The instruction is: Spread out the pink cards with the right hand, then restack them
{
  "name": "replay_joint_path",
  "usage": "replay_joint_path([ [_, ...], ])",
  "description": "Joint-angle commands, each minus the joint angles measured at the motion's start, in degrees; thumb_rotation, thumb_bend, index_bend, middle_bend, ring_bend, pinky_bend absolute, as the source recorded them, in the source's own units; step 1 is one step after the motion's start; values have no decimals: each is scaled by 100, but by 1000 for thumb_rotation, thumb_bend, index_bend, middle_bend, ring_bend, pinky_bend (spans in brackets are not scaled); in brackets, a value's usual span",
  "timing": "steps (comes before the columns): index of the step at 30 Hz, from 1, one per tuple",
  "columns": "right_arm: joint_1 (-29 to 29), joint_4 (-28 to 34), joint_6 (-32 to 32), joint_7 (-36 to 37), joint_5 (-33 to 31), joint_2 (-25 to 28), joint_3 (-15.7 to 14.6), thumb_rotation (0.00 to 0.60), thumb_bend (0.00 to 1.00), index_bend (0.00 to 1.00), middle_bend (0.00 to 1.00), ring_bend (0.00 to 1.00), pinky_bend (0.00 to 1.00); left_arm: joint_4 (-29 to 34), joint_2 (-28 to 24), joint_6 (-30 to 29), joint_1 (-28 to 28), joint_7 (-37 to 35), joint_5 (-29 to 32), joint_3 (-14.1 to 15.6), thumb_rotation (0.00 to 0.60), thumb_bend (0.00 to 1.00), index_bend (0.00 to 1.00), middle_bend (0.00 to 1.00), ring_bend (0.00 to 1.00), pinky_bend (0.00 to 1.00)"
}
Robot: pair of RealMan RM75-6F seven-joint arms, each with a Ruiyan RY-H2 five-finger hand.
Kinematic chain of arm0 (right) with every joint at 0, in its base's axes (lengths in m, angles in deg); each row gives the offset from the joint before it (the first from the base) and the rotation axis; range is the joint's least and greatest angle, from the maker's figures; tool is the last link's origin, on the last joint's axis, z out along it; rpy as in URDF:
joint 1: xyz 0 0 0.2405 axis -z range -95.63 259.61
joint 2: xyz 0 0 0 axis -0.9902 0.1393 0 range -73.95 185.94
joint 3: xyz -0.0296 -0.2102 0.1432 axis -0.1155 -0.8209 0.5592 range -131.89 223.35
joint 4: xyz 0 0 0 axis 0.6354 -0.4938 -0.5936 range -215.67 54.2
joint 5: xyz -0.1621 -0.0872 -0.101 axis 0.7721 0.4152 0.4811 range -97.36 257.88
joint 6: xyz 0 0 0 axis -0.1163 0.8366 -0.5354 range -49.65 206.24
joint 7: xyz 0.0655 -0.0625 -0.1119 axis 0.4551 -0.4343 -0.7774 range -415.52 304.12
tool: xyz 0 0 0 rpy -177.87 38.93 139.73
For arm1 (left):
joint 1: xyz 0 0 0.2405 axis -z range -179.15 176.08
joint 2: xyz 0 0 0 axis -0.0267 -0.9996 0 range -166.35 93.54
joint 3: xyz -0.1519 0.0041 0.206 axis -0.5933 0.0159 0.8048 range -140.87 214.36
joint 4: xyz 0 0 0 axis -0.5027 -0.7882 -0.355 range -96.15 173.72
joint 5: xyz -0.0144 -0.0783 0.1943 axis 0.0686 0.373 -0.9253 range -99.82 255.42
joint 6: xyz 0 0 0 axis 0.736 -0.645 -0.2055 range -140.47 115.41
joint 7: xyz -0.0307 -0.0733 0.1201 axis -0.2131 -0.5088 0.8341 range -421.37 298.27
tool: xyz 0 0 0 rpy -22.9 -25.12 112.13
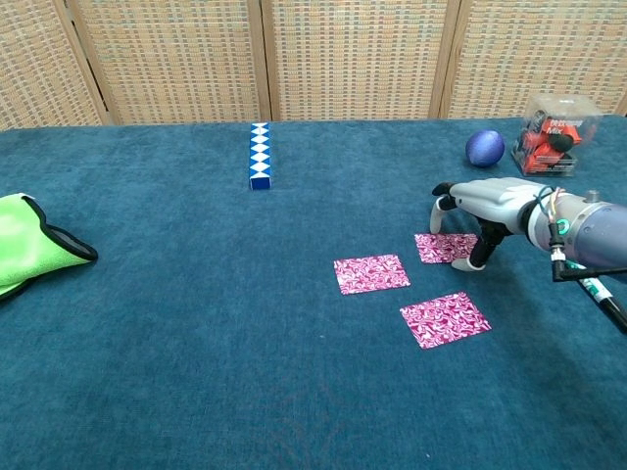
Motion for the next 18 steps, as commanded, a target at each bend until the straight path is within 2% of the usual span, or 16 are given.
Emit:
replay_joint_path([
  [1,6,-2,1,-10,-2,0,5,600,358,527,0,0,0,-1,-1,-2,-2,-1,0,2,600,0,0,0,0,0],
  [11,40,217,109,-17,146,124,42,600,362,527,0,0,0,-5,3,-3,-2,1,1,0,600,0,0,0,0,0],
  [18,133,887,299,-4,589,449,-78,600,359,527,0,0,0,2,-3,6,-1,-2,3,4,600,0,0,0,0,0],
])
